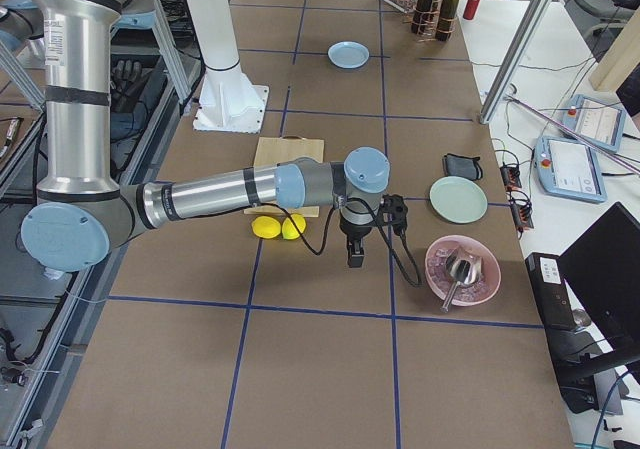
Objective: Pick orange to plate
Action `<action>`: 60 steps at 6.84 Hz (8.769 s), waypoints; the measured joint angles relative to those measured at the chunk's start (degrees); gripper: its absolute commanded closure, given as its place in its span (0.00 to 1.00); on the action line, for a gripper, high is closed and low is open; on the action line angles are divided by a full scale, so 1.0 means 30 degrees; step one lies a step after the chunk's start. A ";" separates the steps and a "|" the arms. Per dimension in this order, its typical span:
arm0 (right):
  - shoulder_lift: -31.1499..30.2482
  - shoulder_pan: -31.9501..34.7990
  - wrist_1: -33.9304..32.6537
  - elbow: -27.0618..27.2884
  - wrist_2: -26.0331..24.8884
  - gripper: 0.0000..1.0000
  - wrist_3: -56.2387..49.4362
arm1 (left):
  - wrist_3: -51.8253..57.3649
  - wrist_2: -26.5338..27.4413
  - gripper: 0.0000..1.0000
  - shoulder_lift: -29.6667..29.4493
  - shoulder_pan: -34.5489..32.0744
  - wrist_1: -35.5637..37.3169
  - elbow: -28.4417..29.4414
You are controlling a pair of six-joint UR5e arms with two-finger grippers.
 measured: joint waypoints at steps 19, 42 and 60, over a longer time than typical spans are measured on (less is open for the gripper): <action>0.0149 -0.0634 0.0000 0.0091 0.0007 0.00 -0.0042 | -1.7177 0.3887 1.00 -0.0686 0.8924 -0.7633 0.0292; 0.5855 -1.0416 0.7769 -0.3039 -0.5435 0.00 1.4285 | -2.7345 0.6794 0.30 -0.9694 1.2473 -1.3151 0.6067; 1.3295 -1.6400 0.5525 -0.4462 -0.8602 1.00 2.4601 | -2.7266 0.6801 0.27 -0.7301 1.2230 -1.3130 0.2205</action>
